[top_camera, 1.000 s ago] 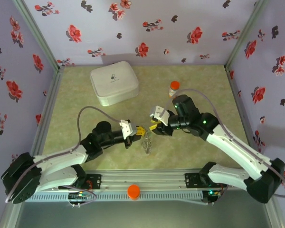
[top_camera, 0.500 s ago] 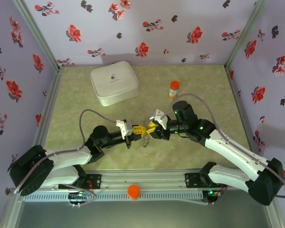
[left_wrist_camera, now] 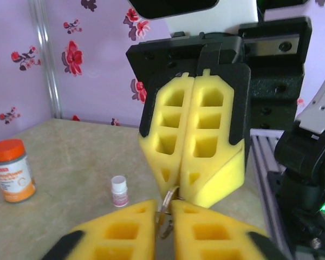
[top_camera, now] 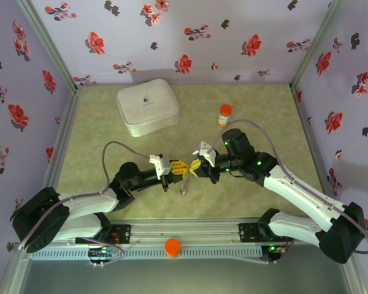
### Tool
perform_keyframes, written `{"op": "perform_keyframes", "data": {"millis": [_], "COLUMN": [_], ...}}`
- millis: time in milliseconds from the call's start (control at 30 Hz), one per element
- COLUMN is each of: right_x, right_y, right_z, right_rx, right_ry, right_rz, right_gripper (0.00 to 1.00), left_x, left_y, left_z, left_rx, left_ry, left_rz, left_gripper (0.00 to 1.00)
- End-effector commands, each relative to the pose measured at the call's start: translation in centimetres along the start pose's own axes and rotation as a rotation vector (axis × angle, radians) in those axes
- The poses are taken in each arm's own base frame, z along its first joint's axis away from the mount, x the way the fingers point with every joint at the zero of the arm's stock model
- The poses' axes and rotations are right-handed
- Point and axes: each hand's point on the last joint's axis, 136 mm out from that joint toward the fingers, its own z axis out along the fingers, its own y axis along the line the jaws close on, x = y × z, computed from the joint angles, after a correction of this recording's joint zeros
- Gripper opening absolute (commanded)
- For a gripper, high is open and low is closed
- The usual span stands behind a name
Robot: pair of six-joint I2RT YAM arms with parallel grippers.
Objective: Put the keys on the keyring
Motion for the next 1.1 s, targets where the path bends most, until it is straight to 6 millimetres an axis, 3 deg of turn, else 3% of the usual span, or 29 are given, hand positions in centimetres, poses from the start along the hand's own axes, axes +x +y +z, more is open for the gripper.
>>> {"op": "perform_keyframes", "data": {"millis": [0, 133, 200, 367, 533, 600, 700, 900, 1067], "right_x": [-1.4, -0.2, 0.6, 0.5, -0.1, -0.4, -1.3, -0.5, 0.6], "right_y": [0.9, 0.6, 0.7, 0.6, 0.8, 1.0, 1.0, -0.3, -0.5], "right_z": [-0.7, -1.0, -0.9, -0.4, 0.1, 0.1, -0.3, -1.6, -1.8], "right_rx": [-0.037, 0.012, 0.014, 0.015, -0.006, -0.017, 0.004, 0.145, 0.259], "right_ry": [0.01, 0.176, 0.27, 0.356, 0.393, 0.389, 0.323, 0.189, 0.119], "right_rz": [-0.057, -0.136, -0.176, -0.245, -0.28, -0.265, -0.229, -0.161, -0.241], "right_gripper": [0.0, 0.0, 0.0, 0.0, 0.0, 0.0, 0.0, 0.39, 0.46], "left_x": [-1.5, 1.7, 2.2, 1.8, 1.3, 0.6, 0.1, -0.3, -0.7], "left_y": [-0.4, -0.1, 0.0, -0.2, -0.7, -0.9, -1.3, -0.6, 0.4], "left_z": [-0.4, -0.8, -1.1, -1.1, -0.6, -0.3, -0.3, -0.6, -0.7], "left_rx": [0.003, -0.007, -0.007, 0.012, 0.058, 0.069, 0.074, 0.008, -0.054], "left_ry": [-0.026, 0.218, 0.287, 0.322, 0.325, 0.293, 0.219, 0.102, 0.038], "left_rz": [0.041, 0.087, 0.109, 0.143, 0.154, 0.148, 0.098, -0.013, -0.095], "left_gripper": [0.25, 0.26, 0.25, 0.2, 0.08, 0.0, 0.0, 0.0, 0.0]}}
